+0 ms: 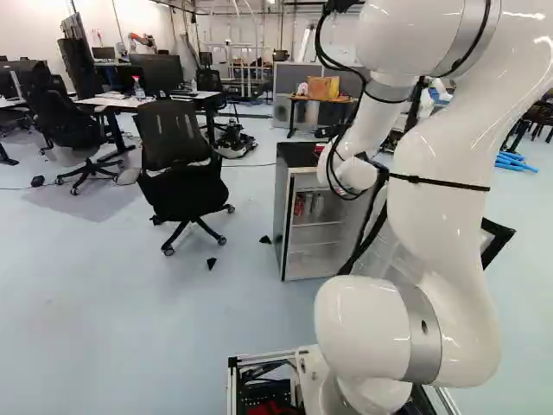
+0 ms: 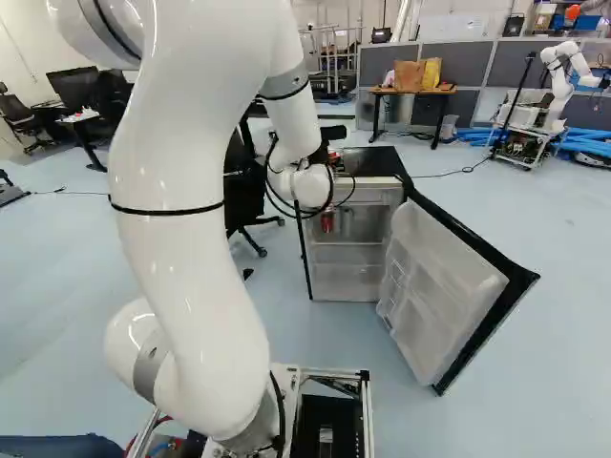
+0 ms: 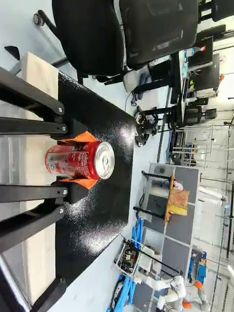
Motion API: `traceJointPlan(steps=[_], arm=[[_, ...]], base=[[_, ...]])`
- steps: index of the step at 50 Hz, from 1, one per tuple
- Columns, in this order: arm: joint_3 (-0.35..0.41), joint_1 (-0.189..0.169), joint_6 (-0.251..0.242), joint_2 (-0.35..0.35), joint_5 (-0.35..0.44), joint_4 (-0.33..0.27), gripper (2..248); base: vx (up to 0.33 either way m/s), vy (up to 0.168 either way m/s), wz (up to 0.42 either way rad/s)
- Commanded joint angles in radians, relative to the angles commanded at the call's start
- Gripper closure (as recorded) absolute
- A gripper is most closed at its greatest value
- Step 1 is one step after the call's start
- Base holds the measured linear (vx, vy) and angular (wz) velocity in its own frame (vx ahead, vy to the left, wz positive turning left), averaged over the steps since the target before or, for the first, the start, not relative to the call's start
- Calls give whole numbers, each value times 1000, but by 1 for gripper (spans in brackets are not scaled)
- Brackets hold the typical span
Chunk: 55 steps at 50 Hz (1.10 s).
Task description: Grab a drink from the fridge
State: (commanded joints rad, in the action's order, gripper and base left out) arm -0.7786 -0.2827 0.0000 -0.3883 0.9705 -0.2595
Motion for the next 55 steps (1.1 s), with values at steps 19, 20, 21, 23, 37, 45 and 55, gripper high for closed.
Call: traceJointPlan(steps=[19, 20, 21, 23, 37, 45, 55], arm=[[-72, 31, 0, -57, -51, 82, 157], [-75, 32, 0, -59, -51, 82, 157], [-77, 34, 0, -61, -51, 82, 157], [-82, 37, 0, -64, -51, 82, 157], [-83, 39, 0, -66, -51, 82, 157], [-83, 39, 0, -66, -51, 82, 154], [-83, 39, 0, -66, -51, 82, 91]], base=[[0, 0, 0], [0, 0, 0], [0, 0, 0], [0, 0, 0], [0, 0, 0], [0, 0, 0], [0, 0, 0]])
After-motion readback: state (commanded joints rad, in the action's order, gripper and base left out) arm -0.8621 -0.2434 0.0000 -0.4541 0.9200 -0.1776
